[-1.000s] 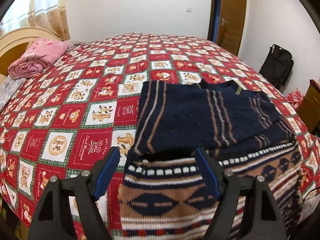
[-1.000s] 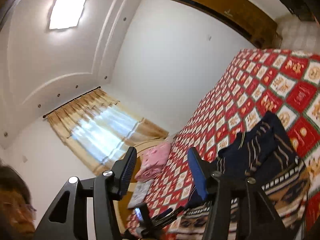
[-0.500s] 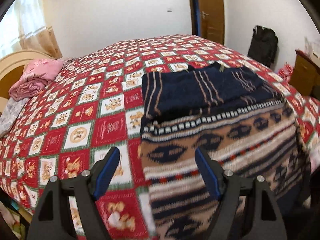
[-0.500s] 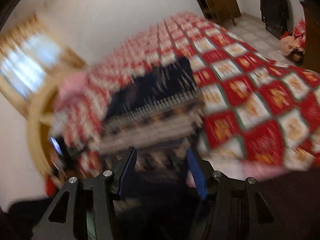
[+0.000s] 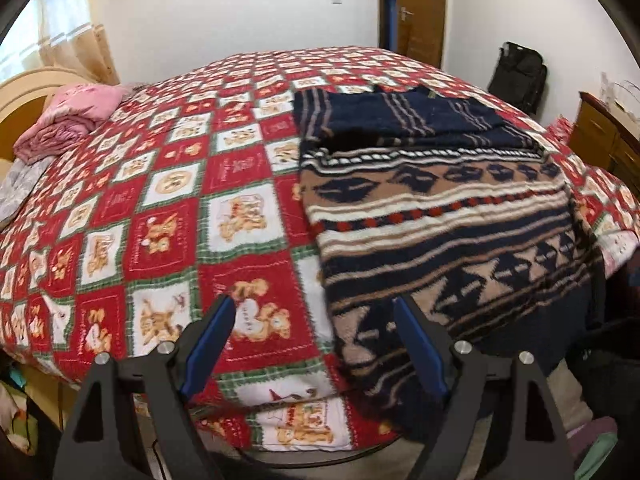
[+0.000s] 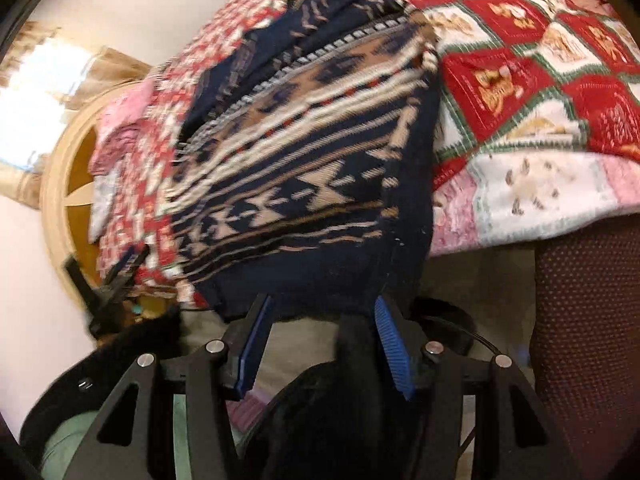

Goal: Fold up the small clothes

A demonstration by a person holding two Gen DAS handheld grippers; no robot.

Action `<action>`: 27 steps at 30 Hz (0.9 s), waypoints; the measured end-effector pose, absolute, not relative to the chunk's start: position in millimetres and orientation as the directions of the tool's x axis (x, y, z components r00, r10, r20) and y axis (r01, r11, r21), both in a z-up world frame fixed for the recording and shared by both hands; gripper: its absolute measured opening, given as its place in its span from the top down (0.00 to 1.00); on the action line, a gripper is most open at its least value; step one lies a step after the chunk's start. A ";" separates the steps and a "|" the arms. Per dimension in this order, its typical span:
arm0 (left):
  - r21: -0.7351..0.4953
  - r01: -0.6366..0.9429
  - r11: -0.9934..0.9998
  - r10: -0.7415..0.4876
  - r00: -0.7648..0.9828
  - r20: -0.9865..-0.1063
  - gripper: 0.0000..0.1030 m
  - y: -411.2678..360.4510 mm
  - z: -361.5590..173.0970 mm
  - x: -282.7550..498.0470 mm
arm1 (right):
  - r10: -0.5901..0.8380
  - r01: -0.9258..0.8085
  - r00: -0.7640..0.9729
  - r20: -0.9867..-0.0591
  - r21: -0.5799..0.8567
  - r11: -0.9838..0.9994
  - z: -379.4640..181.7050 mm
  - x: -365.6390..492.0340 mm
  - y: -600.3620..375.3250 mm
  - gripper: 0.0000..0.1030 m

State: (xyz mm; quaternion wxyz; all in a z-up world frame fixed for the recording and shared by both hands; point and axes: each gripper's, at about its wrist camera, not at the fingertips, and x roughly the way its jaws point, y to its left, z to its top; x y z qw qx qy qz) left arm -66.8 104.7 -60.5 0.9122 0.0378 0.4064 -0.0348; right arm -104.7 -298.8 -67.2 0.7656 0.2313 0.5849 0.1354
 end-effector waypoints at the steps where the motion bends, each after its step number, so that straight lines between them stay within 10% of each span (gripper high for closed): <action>1: 0.021 0.089 0.996 -0.044 0.667 -0.744 0.18 106.3 -58.9 -65.9 | 0.472 0.070 0.284 -0.834 0.510 0.858 -69.0 -104.9 -297.2 0.47; 18: -0.129 0.110 0.986 -0.167 0.505 -0.847 0.18 110.3 -101.7 -67.5 | 0.218 0.101 0.287 -0.933 0.256 0.961 -113.7 -84.8 -269.8 0.47; 27: -0.002 0.199 0.980 -0.090 0.435 -0.896 0.18 65.7 -121.1 -67.8 | 0.231 0.098 0.301 -0.925 0.271 0.958 -121.0 -77.2 -271.8 0.47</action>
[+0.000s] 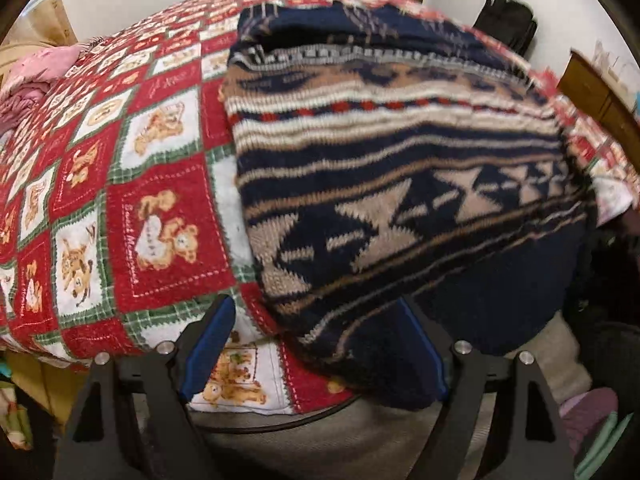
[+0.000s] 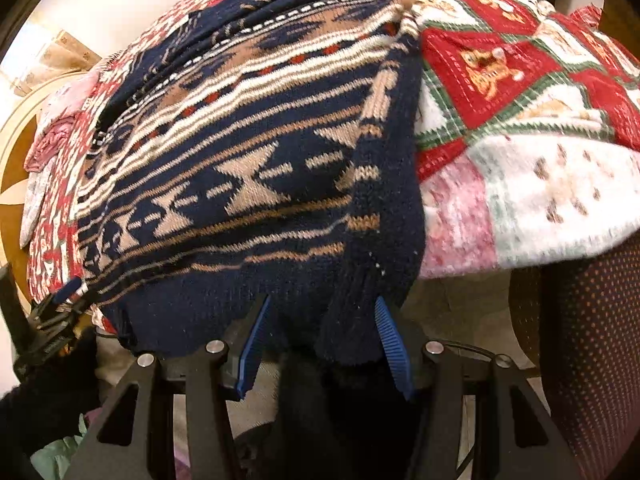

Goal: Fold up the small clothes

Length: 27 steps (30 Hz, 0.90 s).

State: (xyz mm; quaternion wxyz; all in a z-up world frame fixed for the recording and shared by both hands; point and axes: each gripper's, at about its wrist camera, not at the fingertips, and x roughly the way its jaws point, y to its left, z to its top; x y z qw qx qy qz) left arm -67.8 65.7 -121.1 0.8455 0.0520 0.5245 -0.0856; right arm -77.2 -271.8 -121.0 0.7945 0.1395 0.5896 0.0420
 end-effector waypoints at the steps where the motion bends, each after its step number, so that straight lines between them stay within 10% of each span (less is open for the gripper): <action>1: -0.003 0.202 0.979 -0.090 0.425 -0.901 0.18 64.6 -123.4 -67.3 | 0.223 0.091 0.300 -0.928 0.260 0.961 -123.1 -75.7 -268.2 0.47; 7: 0.013 0.258 0.966 -0.085 0.366 -0.927 0.24 51.4 -142.2 -70.4 | 0.230 0.075 0.281 -0.932 0.261 0.963 -130.3 -74.7 -264.3 0.47; 11: 0.011 0.268 0.963 -0.084 0.342 -0.936 0.61 47.3 -150.4 -70.0 | 0.246 0.053 0.308 -0.919 0.274 0.960 -129.1 -77.2 -270.4 0.81; 14: -0.017 0.267 0.963 -0.112 0.342 -0.933 0.80 48.3 -149.8 -71.3 | 0.273 0.057 0.313 -0.910 0.305 0.951 -129.4 -78.8 -276.4 0.86; 27: -0.218 0.291 0.932 -0.330 0.423 -0.844 0.89 71.0 -96.4 -73.3 | 0.412 0.082 0.417 -0.810 0.485 0.870 -98.0 -91.7 -314.0 0.98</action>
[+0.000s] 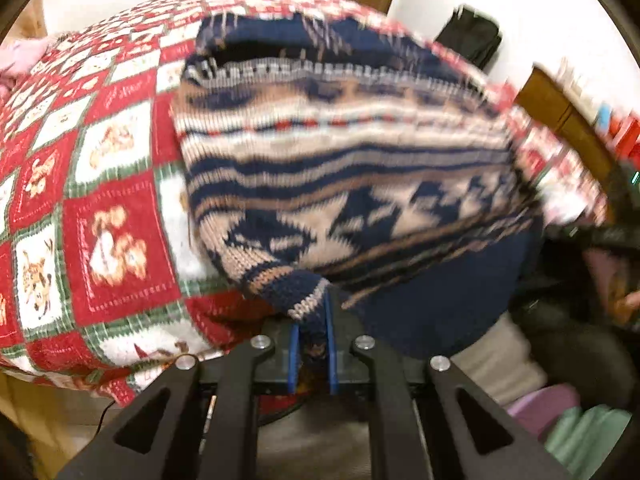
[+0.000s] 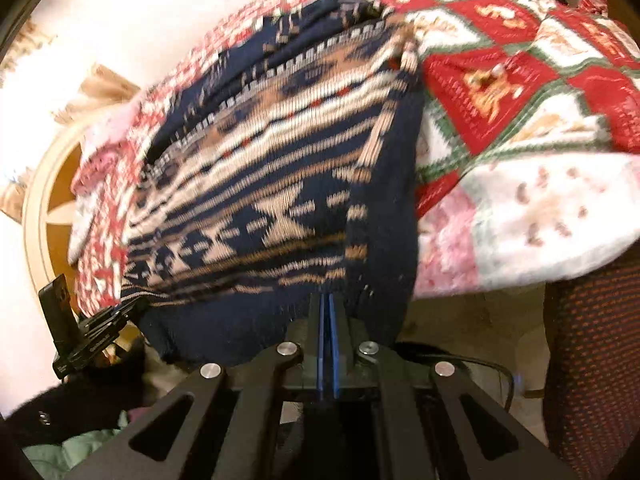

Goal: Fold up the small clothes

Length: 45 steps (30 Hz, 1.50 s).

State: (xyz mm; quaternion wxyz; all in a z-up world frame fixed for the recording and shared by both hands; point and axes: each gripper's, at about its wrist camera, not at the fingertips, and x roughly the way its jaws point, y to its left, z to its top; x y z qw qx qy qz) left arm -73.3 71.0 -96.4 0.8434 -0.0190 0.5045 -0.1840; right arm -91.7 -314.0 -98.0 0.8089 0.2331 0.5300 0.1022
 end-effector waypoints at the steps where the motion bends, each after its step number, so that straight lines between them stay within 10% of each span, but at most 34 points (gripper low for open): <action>1: -0.233 0.292 0.927 -0.347 0.438 -0.830 0.89 74.5 -87.8 -72.0 | 0.404 0.091 0.421 -0.812 0.481 0.872 -96.7 -92.2 -316.1 0.98; 18: -0.260 0.337 0.905 -0.404 0.489 -0.773 0.89 67.3 -54.9 -69.1 | 0.373 0.106 0.313 -0.873 0.423 0.900 -115.4 -92.8 -300.5 0.96; 20: -0.259 0.337 0.905 -0.403 0.487 -0.774 0.89 67.0 -55.2 -68.9 | 0.380 0.123 0.299 -0.876 0.430 0.894 -120.0 -93.5 -303.1 0.79; 22: -0.256 0.332 0.908 -0.397 0.487 -0.778 0.89 67.1 -56.2 -69.1 | 0.417 0.140 0.310 -0.854 0.475 0.869 -123.9 -95.5 -307.7 0.21; 24: -0.260 0.329 0.908 -0.399 0.484 -0.779 0.89 67.1 -57.9 -69.2 | 0.448 0.145 0.314 -0.837 0.509 0.849 -125.8 -96.0 -308.2 0.15; 33: -0.271 0.329 0.904 -0.407 0.474 -0.781 0.89 66.0 -63.1 -69.2 | 0.361 0.136 0.212 -0.908 0.394 0.909 -157.4 -84.1 -280.5 0.15; 35: -0.275 0.327 0.904 -0.408 0.471 -0.783 0.89 66.3 -64.4 -68.9 | 0.332 0.133 0.204 -0.921 0.362 0.923 -159.0 -85.1 -279.9 0.26; 37: -0.280 0.323 0.904 -0.409 0.465 -0.785 0.89 66.8 -67.1 -67.9 | 0.300 0.140 0.212 -0.930 0.333 0.933 -156.5 -86.1 -285.3 0.90; 45: -0.328 0.284 0.901 -0.430 0.485 -0.762 0.89 82.5 -55.3 -59.1 | 0.536 0.061 0.380 -0.753 0.599 0.798 -91.6 -94.0 -322.3 0.90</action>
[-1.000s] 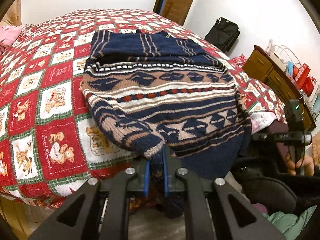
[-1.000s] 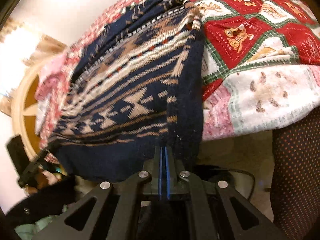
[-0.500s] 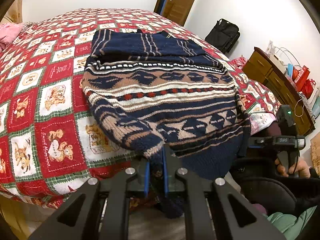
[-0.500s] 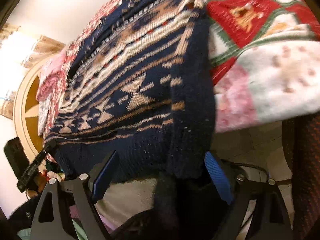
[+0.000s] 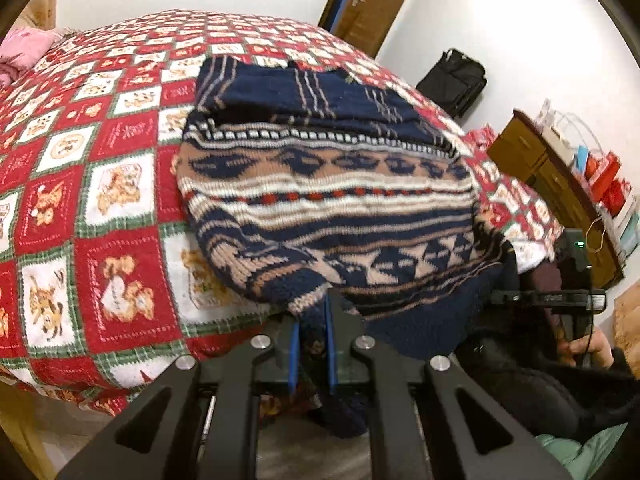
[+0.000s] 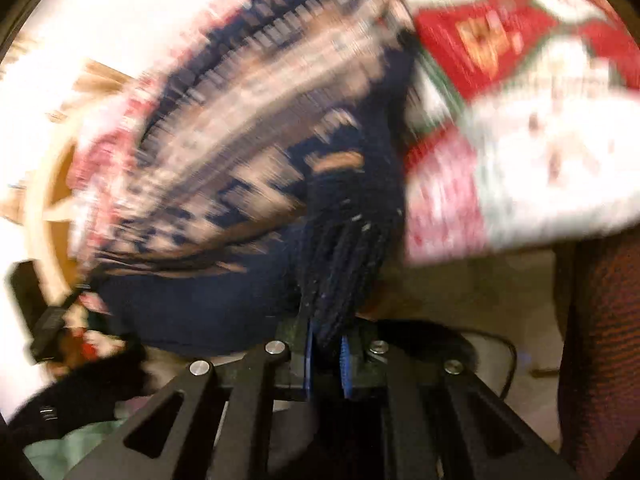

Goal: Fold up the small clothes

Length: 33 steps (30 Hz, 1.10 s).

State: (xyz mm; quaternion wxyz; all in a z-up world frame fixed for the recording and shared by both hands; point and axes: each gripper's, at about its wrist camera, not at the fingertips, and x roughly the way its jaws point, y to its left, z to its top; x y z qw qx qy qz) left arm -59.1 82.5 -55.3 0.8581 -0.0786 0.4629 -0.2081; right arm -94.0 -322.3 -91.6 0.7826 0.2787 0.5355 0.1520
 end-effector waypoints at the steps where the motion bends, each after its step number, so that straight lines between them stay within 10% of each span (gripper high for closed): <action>1: -0.335 0.283 0.899 -0.435 0.490 -0.755 0.89 84.8 -51.5 -56.6 | 0.572 0.046 0.405 -0.713 0.641 0.766 -81.0 -92.7 -328.1 0.90; 12: -0.421 0.209 0.883 -0.464 0.525 -0.714 0.89 105.9 -22.0 32.1 | 0.693 0.048 0.569 -0.443 0.859 0.510 -45.4 -0.3 -354.1 0.90; 26: -0.530 0.124 0.839 -0.538 0.342 -0.770 0.83 134.6 -54.5 130.7 | 0.634 0.253 0.575 -0.517 0.850 0.463 -132.0 110.3 -369.9 0.90; 33: -0.104 0.299 0.949 -0.262 0.557 -0.788 0.64 132.5 -13.3 93.1 | 0.643 0.236 0.583 -0.497 0.861 0.451 -132.5 104.3 -374.6 0.90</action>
